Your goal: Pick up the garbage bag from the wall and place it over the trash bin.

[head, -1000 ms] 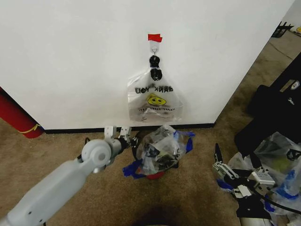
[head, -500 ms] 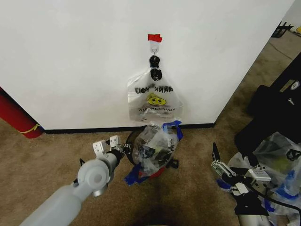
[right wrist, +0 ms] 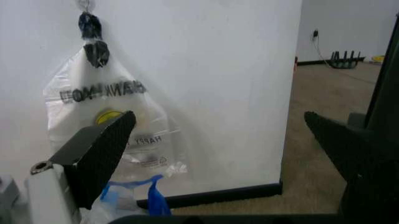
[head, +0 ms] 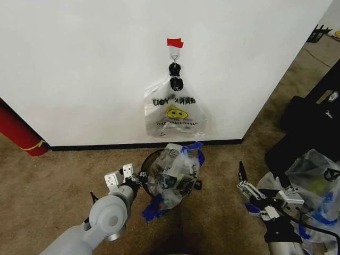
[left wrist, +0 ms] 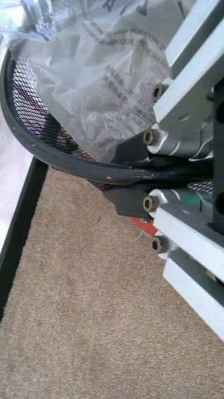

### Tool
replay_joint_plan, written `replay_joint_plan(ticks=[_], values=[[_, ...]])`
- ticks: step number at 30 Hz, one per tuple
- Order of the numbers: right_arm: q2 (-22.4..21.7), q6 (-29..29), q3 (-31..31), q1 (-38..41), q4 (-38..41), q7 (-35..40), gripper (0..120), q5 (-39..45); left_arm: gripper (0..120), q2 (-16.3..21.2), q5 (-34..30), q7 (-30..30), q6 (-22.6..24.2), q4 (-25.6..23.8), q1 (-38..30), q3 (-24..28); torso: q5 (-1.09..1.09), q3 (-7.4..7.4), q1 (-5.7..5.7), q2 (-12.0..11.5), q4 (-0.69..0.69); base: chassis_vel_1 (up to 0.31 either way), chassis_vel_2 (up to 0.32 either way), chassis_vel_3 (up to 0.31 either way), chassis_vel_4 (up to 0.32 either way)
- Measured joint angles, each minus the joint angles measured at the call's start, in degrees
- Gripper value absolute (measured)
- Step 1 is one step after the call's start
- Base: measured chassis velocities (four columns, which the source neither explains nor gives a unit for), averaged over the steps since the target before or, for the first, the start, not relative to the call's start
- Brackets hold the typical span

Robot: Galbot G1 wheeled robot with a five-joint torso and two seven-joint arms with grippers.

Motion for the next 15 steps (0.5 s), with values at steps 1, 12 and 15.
replay_joint_plan(ticks=[1, 12, 15], values=[[0.0, 0.0, 0.0, 0.0, 0.0, 0.1, 100, 0.0, 3, -0.3, 0.3, -0.1, 0.0, 0.4, -0.1, 0.4, 0.0, 0.0, 0.0, 0.0, 0.0, 0.0, 0.0, 0.0, 0.0], [0.1, -0.3, 0.0, -0.1, 0.0, 0.4, 100, -0.4, 3, -1.5, 1.0, 0.2, 0.6, 3.0, 0.0, 1.4, 0.0, 0.0, 0.0, 0.0, 0.0, 0.0, 0.0, 0.0, 0.0], [0.1, -0.3, 0.0, 0.0, 0.0, 0.4, 100, -0.6, 3, -1.5, 0.7, 0.2, 0.8, 3.2, 0.4, 1.2, 0.01, 0.0, 0.0, 0.0, 0.01, 0.0, 0.0, 0.0, 0.0]])
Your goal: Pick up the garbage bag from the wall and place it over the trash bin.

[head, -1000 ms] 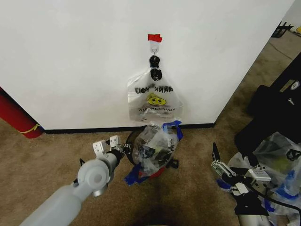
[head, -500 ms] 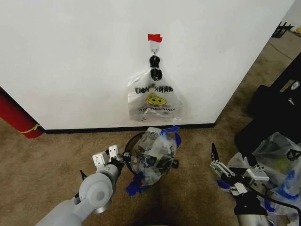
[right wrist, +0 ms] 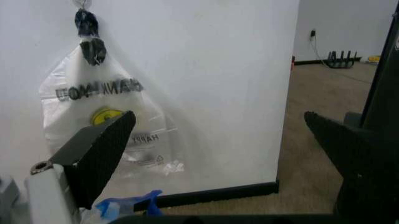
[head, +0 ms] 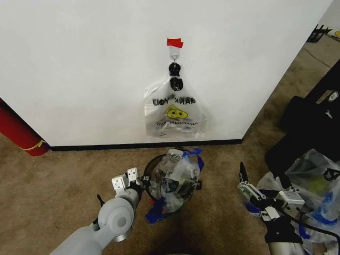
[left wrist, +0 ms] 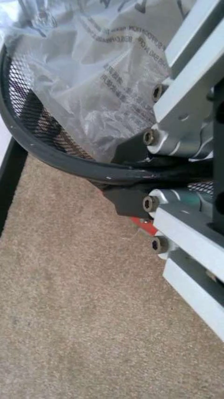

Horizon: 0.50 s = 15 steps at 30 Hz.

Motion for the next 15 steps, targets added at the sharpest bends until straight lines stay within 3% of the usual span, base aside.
replay_joint_plan(ticks=[6, 15], values=[[-0.1, 0.0, 0.0, 0.2, 0.0, 0.0, 100, 0.0, 3, -0.2, -0.3, 1.1, 0.3, 0.1, 0.7, -0.3, 0.0, 0.0, 0.0, 0.0, 0.01, 0.0, 0.0, 0.0, 0.0], [-0.1, -0.2, -0.3, 1.1, 0.0, 0.0, 100, 0.0, 35, 1.4, 4.9, 3.6, 1.5, -3.6, 1.0, -2.2, -0.02, 0.01, 0.0, 0.0, -0.01, 0.0, 0.0, 0.0, 0.0]])
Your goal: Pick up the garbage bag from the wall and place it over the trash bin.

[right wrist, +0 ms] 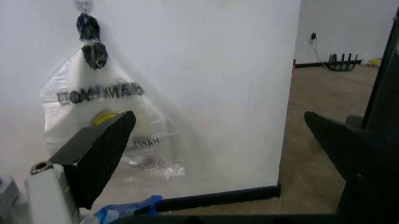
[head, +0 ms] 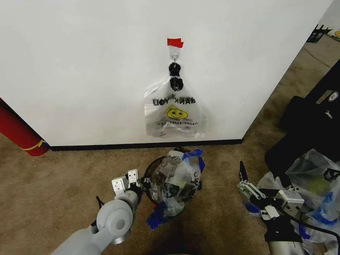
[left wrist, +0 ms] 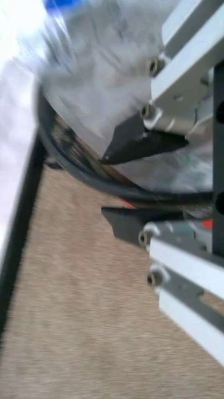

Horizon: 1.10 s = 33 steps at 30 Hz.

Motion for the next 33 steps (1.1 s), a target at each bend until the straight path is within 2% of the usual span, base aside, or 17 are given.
replay_joint_plan(ticks=[4, 6, 9, 14, 17, 19, 22, 27, 30, 33], values=[[-0.1, -0.5, -0.1, 0.9, 0.0, 0.0, 100, 0.2, 52, 1.1, 1.9, 0.4, 0.5, -3.7, -0.1, -1.5, 0.01, 0.0, 0.0, 0.0, 0.0, 0.0, 0.0, 0.0, 0.0], [-0.2, -0.5, -0.1, 1.0, -0.1, 0.0, 100, 0.3, 55, 1.5, 2.7, 0.7, 0.5, -4.4, -0.1, -1.7, 0.01, 0.0, 0.0, 0.0, 0.0, 0.0, 0.0, 0.0, 0.0], [-0.5, -0.6, 0.0, 1.1, -0.2, 0.0, 100, 0.8, 69, 3.1, 5.8, 3.2, 1.3, -6.9, -0.4, -1.6, 0.02, 0.0, 0.0, 0.0, 0.01, 0.0, 0.0, 0.0, 0.0], [-0.5, -0.6, 0.0, 1.1, -0.3, 0.0, 100, 0.8, 86, 4.3, 10.3, 6.9, 3.6, -6.8, -3.9, 1.7, 0.0, -0.01, 0.0, 0.0, 0.0, 0.0, 0.0, 0.0, 0.0], [-0.5, -0.4, 0.1, 0.9, -0.5, -0.1, 100, 0.8, 98, 4.7, 8.5, 11.1, 3.9, -6.3, -7.7, 3.5, 0.02, -0.01, 0.0, 0.0, 0.0, 0.0, 0.0, 0.0, 0.0], [-0.5, -0.2, 0.3, 0.6, -0.5, -0.1, 100, 0.8, 100, 4.6, 4.7, 12.3, 4.4, -6.0, -9.9, 4.3, 0.02, -0.01, 0.0, 0.0, 0.0, 0.0, 0.0, 0.0, 0.0], [-0.5, 0.0, 0.5, 0.5, -0.5, -0.1, 100, 0.8, 100, 4.2, 3.7, 13.0, 4.9, -4.4, -11.7, 5.1, 0.02, -0.01, 0.0, 0.0, 0.0, 0.0, 0.0, 0.0, 0.0], [-0.5, 0.1, 0.6, 0.5, -0.4, -0.3, 100, 0.9, 100, 3.9, 10.3, 16.2, 6.9, 2.5, -15.9, 6.8, 0.01, -0.01, 0.0, 0.0, 0.01, 0.0, 0.0, 0.0, 0.0], [-0.5, 0.1, 0.6, 0.6, -0.4, -0.4, 100, 0.9, 100, 4.0, 10.9, 16.5, 7.6, 3.3, -16.5, 7.2, 0.01, -0.01, 0.0, 0.0, 0.0, 0.0, 0.0, 0.0, 0.0], [-0.4, 0.1, 0.6, 0.9, -0.6, -0.5, 100, 1.0, 100, 4.1, 13.9, 18.1, 8.9, 6.2, -18.2, 9.2, 0.01, -0.01, 0.0, 0.0, 0.01, 0.0, 0.0, 0.0, 0.0]])
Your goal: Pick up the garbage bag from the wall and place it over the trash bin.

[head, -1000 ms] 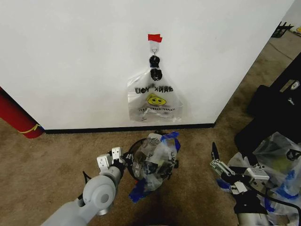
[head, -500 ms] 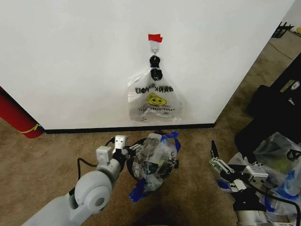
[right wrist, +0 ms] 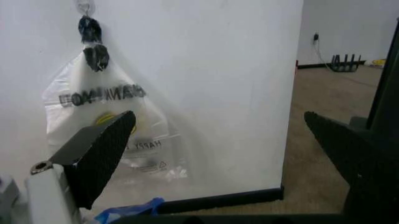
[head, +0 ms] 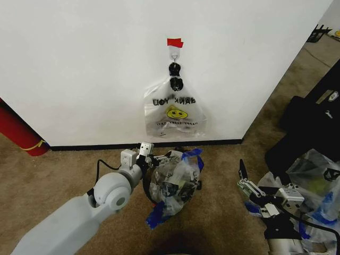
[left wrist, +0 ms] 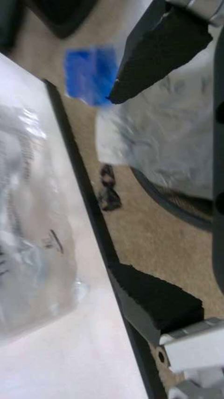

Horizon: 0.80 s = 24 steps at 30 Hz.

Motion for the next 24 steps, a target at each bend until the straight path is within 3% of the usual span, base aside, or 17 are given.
replay_joint_plan(ticks=[14, 24], values=[[0.3, -0.1, 0.4, -0.1, -0.1, -0.1, 100, 0.6, 100, -0.5, 3.9, 4.2, 1.9, 7.9, -7.6, 9.6, 0.0, 0.0, 0.0, 0.0, 0.0, 0.0, 0.0, 0.0, 0.0], [0.3, 0.0, 0.5, -0.1, 0.1, -0.2, 100, 0.9, 100, -1.3, 10.0, 4.6, 1.7, 11.1, -9.0, 11.9, 0.01, 0.0, 0.0, 0.0, 0.0, 0.0, 0.0, 0.0, 0.0]])
